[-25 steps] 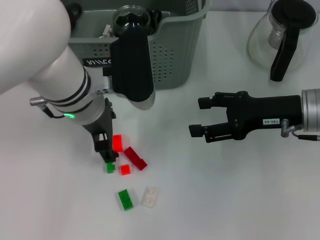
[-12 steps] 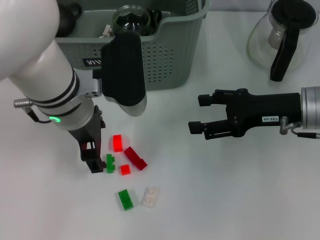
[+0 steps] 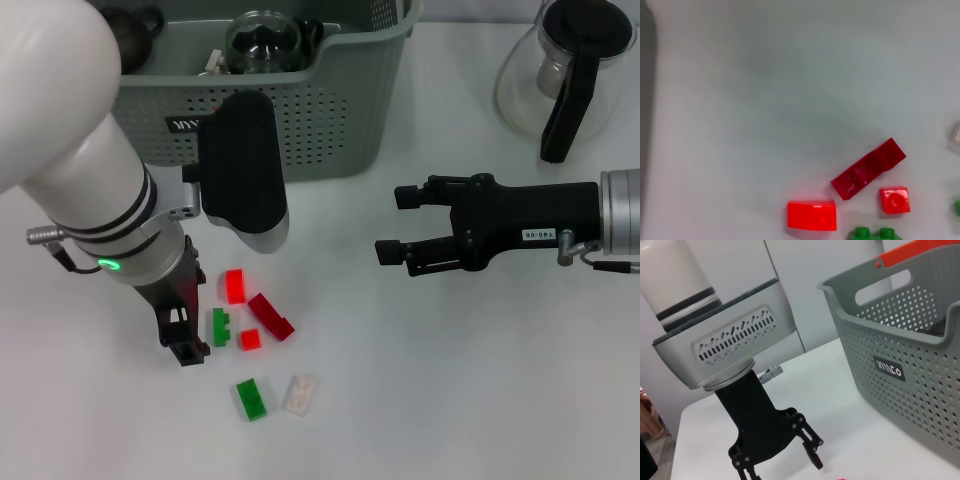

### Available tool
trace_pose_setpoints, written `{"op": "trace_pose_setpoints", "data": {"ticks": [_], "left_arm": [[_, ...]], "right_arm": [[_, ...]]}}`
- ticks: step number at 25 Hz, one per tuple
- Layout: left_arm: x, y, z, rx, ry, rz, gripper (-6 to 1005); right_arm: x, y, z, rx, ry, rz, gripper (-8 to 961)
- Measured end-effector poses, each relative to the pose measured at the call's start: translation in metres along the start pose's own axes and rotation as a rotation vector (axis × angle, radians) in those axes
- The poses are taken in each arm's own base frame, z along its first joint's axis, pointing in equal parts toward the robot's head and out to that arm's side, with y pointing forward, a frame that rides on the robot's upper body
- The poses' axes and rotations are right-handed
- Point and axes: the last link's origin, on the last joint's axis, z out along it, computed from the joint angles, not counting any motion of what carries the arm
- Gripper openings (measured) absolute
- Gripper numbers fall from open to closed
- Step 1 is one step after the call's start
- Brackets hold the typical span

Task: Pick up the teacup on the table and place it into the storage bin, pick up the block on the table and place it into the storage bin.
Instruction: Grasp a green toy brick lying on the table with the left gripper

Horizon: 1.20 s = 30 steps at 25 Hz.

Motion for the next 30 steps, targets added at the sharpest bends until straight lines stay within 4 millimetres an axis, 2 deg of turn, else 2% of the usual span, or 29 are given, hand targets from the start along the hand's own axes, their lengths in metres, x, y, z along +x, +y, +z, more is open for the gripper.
{"op": "trace_pose_setpoints", "data": {"ticks": [9,11,30], "left_arm": [[0.002,0.003,0.010,-0.006,0.001,0.025,880],[0.004,0.003,0.011,-0.004,0.008,0.035,824],[0.010,0.007,0.013,-0.006,0.002,0.068,811]], "right_arm": [[0.000,0.000,0.000,0.001,0.000,-0.005,939],[0.001,0.000,0.000,0.001,0.000,-0.005,939],[0.004,0.001,0.000,0.002,-0.002,0.002,940]]}}
